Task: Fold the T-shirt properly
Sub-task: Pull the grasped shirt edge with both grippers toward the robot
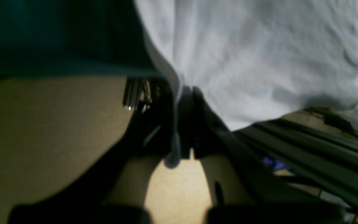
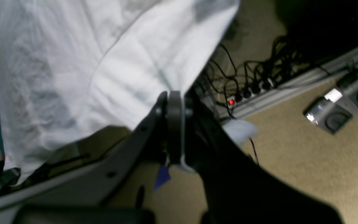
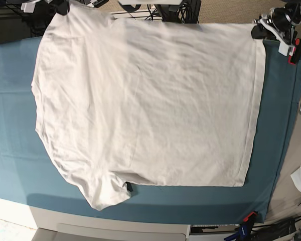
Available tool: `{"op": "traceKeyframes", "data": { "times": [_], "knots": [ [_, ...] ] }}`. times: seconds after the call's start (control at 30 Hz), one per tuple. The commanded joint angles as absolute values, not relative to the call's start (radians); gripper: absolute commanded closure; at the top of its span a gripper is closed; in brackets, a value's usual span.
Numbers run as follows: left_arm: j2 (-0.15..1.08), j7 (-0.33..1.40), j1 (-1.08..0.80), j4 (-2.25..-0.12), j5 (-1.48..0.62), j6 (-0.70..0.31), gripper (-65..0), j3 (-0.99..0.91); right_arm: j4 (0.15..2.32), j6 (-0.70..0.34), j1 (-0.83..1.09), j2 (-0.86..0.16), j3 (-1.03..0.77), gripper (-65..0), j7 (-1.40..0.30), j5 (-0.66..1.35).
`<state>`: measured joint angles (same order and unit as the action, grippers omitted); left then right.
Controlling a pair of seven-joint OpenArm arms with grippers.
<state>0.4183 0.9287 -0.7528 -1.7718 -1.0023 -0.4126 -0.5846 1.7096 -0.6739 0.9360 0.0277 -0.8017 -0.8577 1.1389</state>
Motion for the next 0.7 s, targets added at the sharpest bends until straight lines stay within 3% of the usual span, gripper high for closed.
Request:
{"op": "traceKeyframes", "data": {
  "times": [0.0, 0.67],
  "knots": [
    [0.432, 0.929, -0.769, -1.786, -1.006, -0.417, 0.0, -0.595, 1.723, -0.677, 0.968, 0.019, -0.814, 0.0, -0.854, 1.158],
    [0.429, 0.928, -0.867, -1.892, -1.042, -0.422, 0.0, -0.677, 1.723, -0.698, 1.064, 0.019, -0.813, 0.0, -0.89, 1.27]
  ]
}}
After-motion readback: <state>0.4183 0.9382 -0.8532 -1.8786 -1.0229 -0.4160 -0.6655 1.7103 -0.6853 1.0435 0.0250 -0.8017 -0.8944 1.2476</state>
